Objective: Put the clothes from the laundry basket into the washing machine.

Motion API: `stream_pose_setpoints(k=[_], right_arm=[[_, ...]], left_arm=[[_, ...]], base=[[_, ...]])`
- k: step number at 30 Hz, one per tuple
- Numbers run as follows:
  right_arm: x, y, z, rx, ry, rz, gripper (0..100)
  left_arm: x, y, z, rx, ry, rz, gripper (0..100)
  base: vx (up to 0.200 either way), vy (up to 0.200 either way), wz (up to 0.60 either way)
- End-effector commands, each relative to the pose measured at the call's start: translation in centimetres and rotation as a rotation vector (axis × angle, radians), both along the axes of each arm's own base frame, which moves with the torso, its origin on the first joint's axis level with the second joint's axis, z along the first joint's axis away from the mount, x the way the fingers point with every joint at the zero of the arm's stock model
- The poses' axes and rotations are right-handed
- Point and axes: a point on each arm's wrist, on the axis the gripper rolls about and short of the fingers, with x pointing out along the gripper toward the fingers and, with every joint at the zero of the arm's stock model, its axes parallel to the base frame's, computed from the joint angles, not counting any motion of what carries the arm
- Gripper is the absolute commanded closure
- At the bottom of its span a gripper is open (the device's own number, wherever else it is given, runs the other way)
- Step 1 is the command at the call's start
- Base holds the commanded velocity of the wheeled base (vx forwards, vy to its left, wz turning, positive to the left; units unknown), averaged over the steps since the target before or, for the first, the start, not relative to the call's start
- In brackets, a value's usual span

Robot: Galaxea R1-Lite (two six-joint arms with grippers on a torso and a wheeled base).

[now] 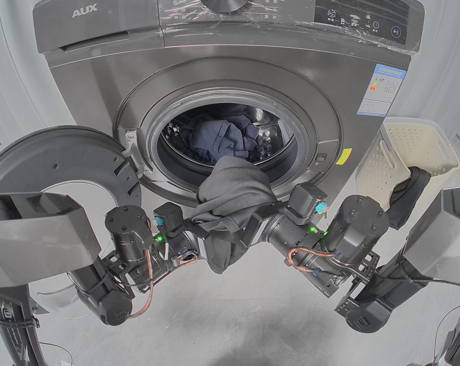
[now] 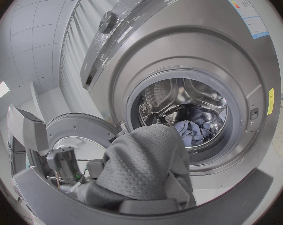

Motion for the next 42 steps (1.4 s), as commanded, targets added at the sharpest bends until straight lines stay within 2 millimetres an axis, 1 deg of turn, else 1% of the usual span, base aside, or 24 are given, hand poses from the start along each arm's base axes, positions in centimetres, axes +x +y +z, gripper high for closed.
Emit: stream_pose_setpoints(k=[1, 5, 8, 9, 10, 12, 14, 16, 19, 21, 22, 25, 26, 29, 34, 36, 42], right_arm=[[1.2, -1.3, -0.2, -0.005, 0.007, -0.047, 100], [1.9, -1.9, -0.5, -0.01, 0.016, -0.07, 100], [1.9, -1.7, -0.9, -0.015, 0.022, -0.062, 100], [1.7, -1.6, -0.6, -0.008, 0.017, -0.055, 100], [1.6, -1.5, -0.5, -0.008, 0.014, -0.05, 0], [1.1, -1.7, -0.7, -0.027, 0.022, -0.037, 0], [-0.5, -2.1, -1.2, -0.075, 0.04, -0.002, 0], [-2.2, -3.2, -2.8, -0.183, 0.07, 0.022, 0], [-4.3, -4.7, -3.0, -0.243, 0.076, 0.089, 0], [-5.4, -5.4, -3.6, -0.282, 0.098, 0.14, 0], [-5.4, -5.5, -3.7, -0.285, 0.102, 0.141, 0], [-6.4, -7.1, -5.6, -0.361, 0.178, 0.167, 0], [-6.5, -7.4, -5.8, -0.371, 0.19, 0.168, 0], [-6.0, -8.0, -6.5, -0.385, 0.221, 0.14, 0], [-5.5, -8.6, -6.2, -0.37, 0.222, 0.107, 0], [-4.9, -9.2, -6.1, -0.361, 0.224, 0.074, 0], [-4.2, -9.8, -6.3, -0.361, 0.234, 0.039, 0]], left_arm=[[-1.0, 0.9, 1.7, -0.029, -0.02, 0.008, 100], [-1.7, 1.2, 2.5, -0.045, -0.022, 0.003, 100], [-2.0, 1.4, 2.6, -0.046, -0.019, 0.003, 100], [-2.1, 1.4, 2.6, -0.046, -0.016, 0.001, 100], [-2.2, 1.4, 2.6, -0.045, -0.014, 0.0, 100], [-2.3, 1.5, 2.7, -0.048, -0.016, 0.001, 100], [-3.0, 1.9, 3.6, -0.06, -0.03, 0.001, 100], [-3.9, 2.5, 4.2, -0.069, -0.033, 0.001, 100], [-5.4, 3.3, 4.5, -0.064, -0.021, -0.005, 100], [-6.3, 4.0, 4.6, -0.057, -0.013, -0.002, 100], [-6.3, 4.0, 4.6, -0.057, -0.013, -0.002, 100], [-6.6, 4.1, 4.3, -0.042, -0.001, 0.003, 100], [-6.9, 4.2, 4.0, -0.035, 0.012, 0.005, 100], [-7.6, 4.6, 3.5, -0.02, 0.039, 0.005, 100], [-7.7, 4.4, 3.2, -0.007, 0.045, -0.004, 100], [-7.9, 4.0, 3.4, -0.012, 0.042, -0.019, 100], [-8.1, 3.7, 3.3, -0.01, 0.042, -0.03, 100]], base=[[0.0, 0.0, 0.0], [0.0, 0.0, 0.0], [0.0, 0.0, 0.0], [0.0, 0.0, 0.0], [0.0, 0.0, 0.0], [0.0, 0.0, 0.0], [0.0, 0.0, 0.0], [0.0, 0.0, 0.0], [0.0, 0.0, 0.0], [0.0, 0.0, 0.0], [0.0, 0.0, 0.0], [0.0, 0.0, 0.0], [0.0, 0.0, 0.0], [0.0, 0.0, 0.0], [0.0, 0.0, 0.0], [0.0, 0.0, 0.0], [0.0, 0.0, 0.0]])
